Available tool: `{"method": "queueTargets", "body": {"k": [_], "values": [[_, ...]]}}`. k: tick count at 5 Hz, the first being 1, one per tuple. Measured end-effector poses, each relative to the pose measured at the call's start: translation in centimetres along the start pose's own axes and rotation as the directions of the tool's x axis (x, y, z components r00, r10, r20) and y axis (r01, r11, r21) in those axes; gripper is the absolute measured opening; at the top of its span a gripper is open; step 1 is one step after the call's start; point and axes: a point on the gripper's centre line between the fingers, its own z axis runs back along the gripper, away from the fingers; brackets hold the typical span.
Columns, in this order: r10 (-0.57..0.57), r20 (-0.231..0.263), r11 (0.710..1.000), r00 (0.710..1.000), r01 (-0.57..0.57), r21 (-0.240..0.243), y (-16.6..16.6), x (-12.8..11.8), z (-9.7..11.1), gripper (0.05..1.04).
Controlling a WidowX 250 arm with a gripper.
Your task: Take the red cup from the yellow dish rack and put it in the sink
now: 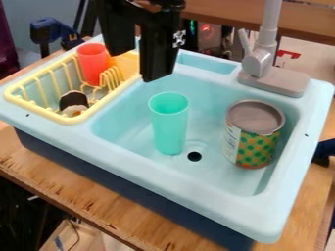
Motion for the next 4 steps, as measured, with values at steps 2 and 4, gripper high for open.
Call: {"method": "queueTargets", "body": {"k": [2, 4], "values": [[0.064, -0.031, 0.998, 0.997, -0.065, -0.023, 2.9, 0.8, -0.6, 1.003], [0.107, 0.006, 0.994, 0.994, -0.107, 0.010, 9.9, 2.7, -1.7, 1.003]]}}
